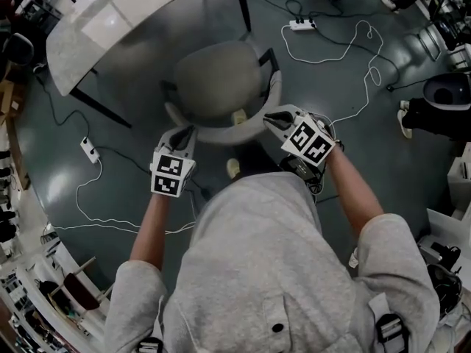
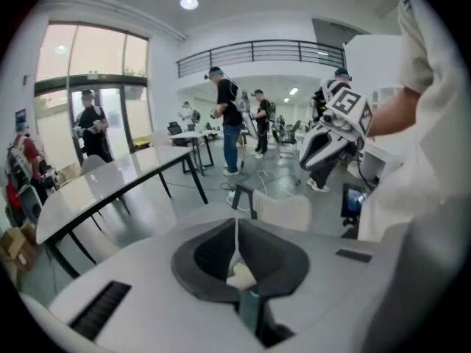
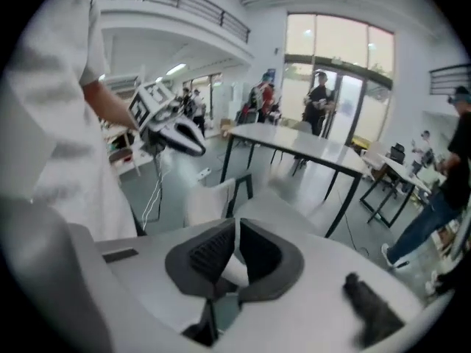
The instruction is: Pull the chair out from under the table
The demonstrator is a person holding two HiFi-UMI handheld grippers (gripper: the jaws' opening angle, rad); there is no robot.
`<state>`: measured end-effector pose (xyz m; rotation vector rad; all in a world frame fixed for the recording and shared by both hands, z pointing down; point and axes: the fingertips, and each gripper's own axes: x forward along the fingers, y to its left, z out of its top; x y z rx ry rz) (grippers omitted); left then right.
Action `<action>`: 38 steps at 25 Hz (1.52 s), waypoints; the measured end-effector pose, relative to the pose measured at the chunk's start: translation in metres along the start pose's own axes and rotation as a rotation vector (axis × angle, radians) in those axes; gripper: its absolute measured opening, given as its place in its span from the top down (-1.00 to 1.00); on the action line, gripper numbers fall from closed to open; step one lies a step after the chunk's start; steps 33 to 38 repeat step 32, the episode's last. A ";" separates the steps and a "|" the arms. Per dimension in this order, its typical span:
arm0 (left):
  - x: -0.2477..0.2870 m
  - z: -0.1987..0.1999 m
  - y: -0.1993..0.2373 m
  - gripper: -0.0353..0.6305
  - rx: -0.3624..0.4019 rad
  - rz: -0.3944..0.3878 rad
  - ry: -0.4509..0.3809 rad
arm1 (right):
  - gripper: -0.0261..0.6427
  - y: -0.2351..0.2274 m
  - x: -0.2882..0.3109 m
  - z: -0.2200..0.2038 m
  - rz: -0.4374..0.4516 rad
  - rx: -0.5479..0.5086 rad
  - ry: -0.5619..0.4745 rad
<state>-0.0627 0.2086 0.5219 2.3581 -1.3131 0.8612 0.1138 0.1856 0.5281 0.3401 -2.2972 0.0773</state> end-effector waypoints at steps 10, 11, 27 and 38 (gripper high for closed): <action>-0.020 0.091 -0.016 0.84 -0.157 0.216 -0.315 | 0.82 -0.032 -0.047 0.066 -0.246 0.349 -0.431; -0.022 0.096 -0.015 0.84 -0.173 0.235 -0.337 | 0.82 -0.033 -0.050 0.067 -0.250 0.360 -0.442; -0.021 0.102 -0.004 0.84 -0.234 0.272 -0.366 | 0.82 -0.036 -0.051 0.064 -0.279 0.366 -0.438; -0.019 0.097 -0.007 0.84 -0.228 0.266 -0.351 | 0.82 -0.033 -0.050 0.062 -0.273 0.362 -0.432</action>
